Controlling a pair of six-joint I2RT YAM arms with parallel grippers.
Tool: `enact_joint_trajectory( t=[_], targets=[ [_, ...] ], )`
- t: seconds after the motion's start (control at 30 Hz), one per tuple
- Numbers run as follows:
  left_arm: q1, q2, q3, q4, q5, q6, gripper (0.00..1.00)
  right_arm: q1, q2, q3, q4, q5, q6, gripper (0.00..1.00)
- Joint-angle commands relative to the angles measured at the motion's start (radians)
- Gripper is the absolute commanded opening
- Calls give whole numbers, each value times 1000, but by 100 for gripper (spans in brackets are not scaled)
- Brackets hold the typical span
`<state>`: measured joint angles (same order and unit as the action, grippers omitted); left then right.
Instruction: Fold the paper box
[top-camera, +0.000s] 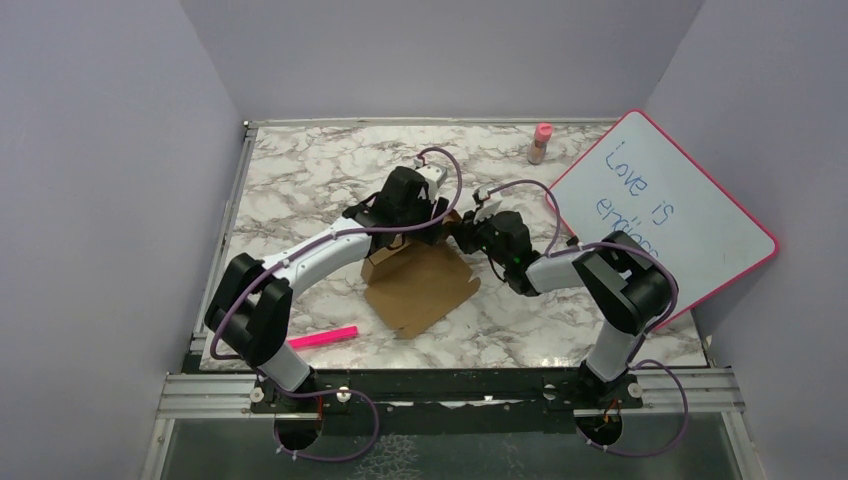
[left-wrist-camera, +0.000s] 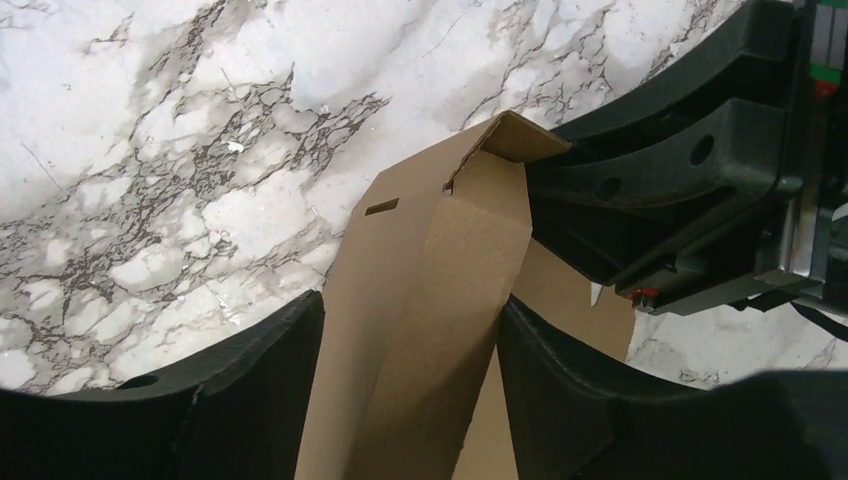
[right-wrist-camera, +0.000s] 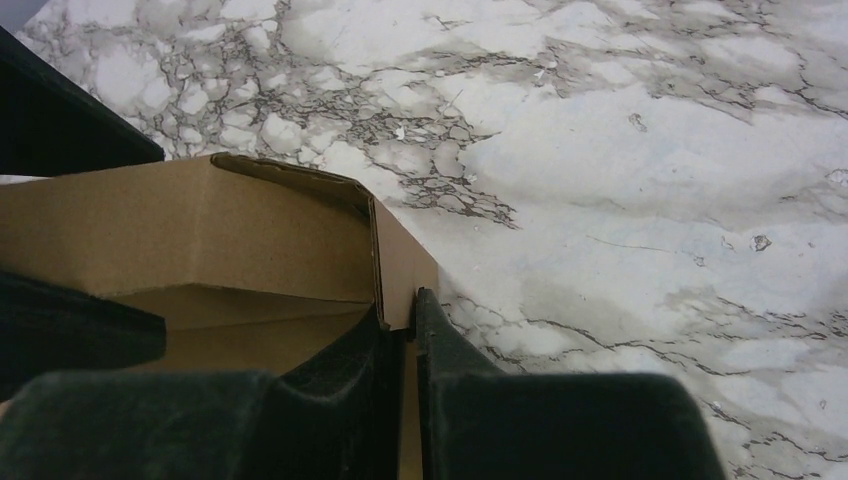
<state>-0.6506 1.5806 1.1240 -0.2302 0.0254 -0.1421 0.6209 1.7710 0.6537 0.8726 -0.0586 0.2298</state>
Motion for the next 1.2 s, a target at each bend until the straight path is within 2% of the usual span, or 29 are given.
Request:
enact_joint_trajectory(
  t=[0.0,0.13,0.27,0.57,0.9,1.17],
  targets=[
    [26,-11,8,30,-18,-43,61,11,-35,19,-93,-48,-25,12],
    [34,-6,3,32,-47,-60,53,12,-66,19,-109,-56,-29,11],
    [34,6,6,29,-53,-74,50,12,-91,39,-156,-76,-26,9],
    [34,-6,-1,26,-67,-119,49,21,-112,75,-260,-65,24,9],
    [24,-48,-63,45,-44,-94,50,60,-96,-43,-139,11,104,9],
    [20,-98,-126,89,-43,-98,54,111,-70,-67,-96,38,117,9]
  ],
)
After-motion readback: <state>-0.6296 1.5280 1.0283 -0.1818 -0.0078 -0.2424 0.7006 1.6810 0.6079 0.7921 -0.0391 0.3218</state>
